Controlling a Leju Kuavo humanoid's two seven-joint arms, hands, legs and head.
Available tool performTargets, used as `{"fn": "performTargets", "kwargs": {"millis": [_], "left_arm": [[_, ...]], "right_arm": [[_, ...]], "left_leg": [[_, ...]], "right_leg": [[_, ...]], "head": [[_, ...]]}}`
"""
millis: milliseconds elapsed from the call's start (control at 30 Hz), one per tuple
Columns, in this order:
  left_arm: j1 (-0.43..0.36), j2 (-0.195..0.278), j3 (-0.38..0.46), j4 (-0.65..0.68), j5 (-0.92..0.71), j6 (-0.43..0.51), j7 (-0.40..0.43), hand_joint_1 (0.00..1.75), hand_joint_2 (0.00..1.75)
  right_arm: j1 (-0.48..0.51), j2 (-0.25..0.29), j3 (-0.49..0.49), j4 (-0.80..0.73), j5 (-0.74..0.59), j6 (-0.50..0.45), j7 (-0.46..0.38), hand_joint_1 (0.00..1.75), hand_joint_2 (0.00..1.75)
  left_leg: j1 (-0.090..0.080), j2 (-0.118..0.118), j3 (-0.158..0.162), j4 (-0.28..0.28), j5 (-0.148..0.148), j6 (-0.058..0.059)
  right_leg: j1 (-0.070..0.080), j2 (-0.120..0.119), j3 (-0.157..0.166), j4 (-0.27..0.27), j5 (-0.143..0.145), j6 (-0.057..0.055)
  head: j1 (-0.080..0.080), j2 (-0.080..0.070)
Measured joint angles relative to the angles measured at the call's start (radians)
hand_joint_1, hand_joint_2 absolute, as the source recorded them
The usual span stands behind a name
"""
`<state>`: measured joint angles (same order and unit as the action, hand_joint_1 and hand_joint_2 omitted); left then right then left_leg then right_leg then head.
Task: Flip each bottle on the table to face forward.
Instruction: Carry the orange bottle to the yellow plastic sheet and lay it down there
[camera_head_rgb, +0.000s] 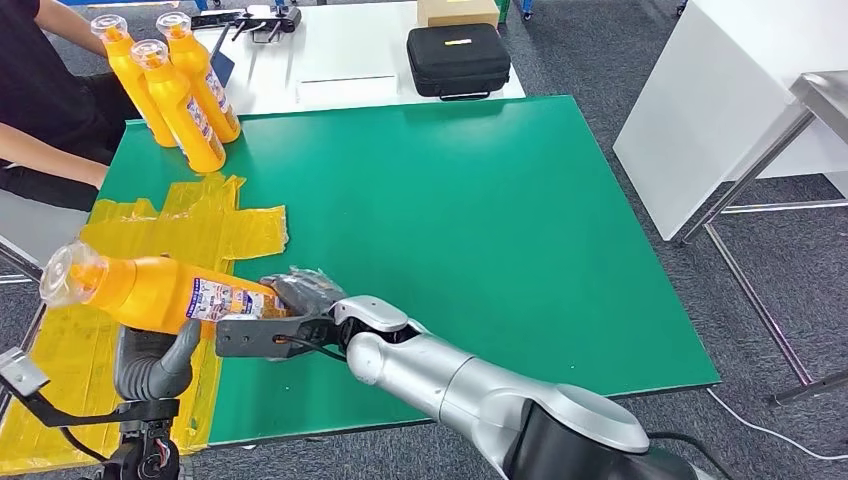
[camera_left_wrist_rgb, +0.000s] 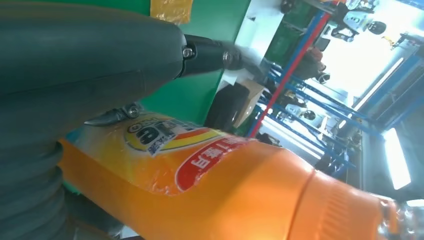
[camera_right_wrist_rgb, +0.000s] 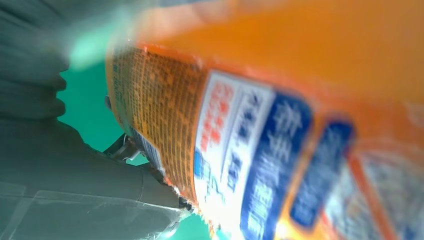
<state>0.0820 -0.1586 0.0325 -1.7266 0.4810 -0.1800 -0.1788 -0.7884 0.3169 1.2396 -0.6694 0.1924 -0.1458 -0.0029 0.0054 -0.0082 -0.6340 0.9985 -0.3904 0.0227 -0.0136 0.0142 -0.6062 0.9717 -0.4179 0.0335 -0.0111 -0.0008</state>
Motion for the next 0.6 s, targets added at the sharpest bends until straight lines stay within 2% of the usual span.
{"fn": "performTargets", "kwargs": {"millis": [600], "left_arm": [[0.018, -0.023, 0.037, -0.056, -0.032, 0.002, 0.010, 0.00, 1.75]], "right_arm": [[0.048, 0.000, -0.045, -0.047, 0.073, 0.016, 0.000, 1.75, 1.75]], "left_leg": [[0.000, 0.002, -0.001, 0.000, 0.000, 0.000]], "right_leg": [[0.000, 0.001, -0.001, 0.000, 0.000, 0.000]], "head": [[0.000, 0.000]]}}
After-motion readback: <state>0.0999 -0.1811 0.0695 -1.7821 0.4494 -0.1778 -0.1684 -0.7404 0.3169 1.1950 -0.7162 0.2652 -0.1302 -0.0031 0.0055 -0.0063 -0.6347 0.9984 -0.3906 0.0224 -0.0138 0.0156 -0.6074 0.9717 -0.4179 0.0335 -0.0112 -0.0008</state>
